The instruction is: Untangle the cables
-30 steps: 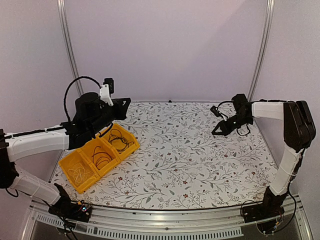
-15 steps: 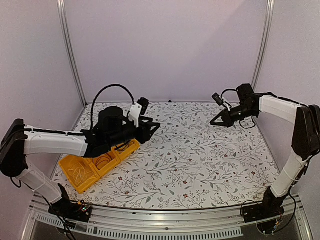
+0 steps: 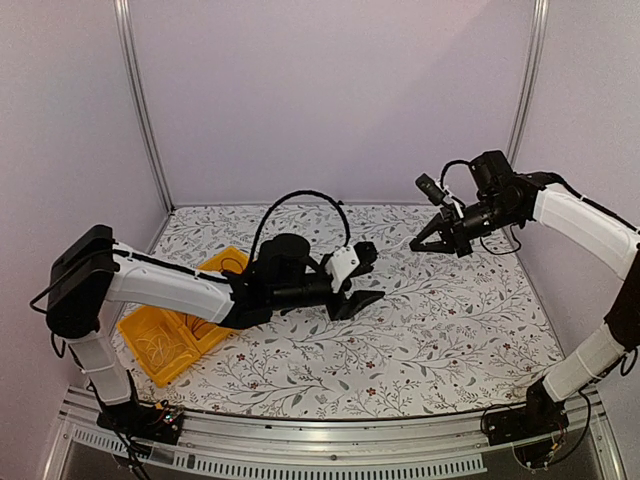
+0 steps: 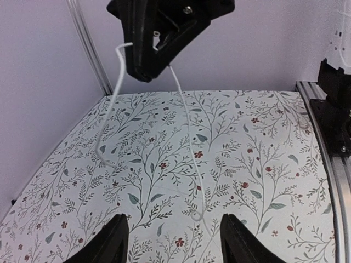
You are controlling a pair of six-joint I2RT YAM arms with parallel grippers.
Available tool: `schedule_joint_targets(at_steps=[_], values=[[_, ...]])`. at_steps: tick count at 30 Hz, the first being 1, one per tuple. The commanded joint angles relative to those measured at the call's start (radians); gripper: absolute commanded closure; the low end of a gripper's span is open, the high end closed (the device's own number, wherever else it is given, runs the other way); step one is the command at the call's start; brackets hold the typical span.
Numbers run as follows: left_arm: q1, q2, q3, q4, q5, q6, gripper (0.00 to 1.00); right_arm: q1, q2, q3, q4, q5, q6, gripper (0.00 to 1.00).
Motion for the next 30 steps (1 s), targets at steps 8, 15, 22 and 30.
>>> schedule_joint_targets(at_steps=[8, 15, 22, 30], values=[[-0.04, 0.177, 0.133, 0.09, 0.137, 0.007, 0.45, 0.011, -0.097, 0.01, -0.043, -0.056, -0.015, 1.0], [-0.04, 0.238, 0.207, 0.104, 0.182, -0.004, 0.51, 0.011, -0.105, 0.007, -0.037, -0.06, -0.015, 1.0], [-0.03, 0.269, 0.244, 0.067, 0.139, -0.064, 0.89, 0.011, -0.112, -0.001, -0.024, -0.06, -0.023, 1.0], [-0.026, 0.103, 0.179, -0.115, 0.013, -0.131, 1.0, -0.015, -0.214, -0.265, 0.273, 0.026, -0.042, 0.51]])
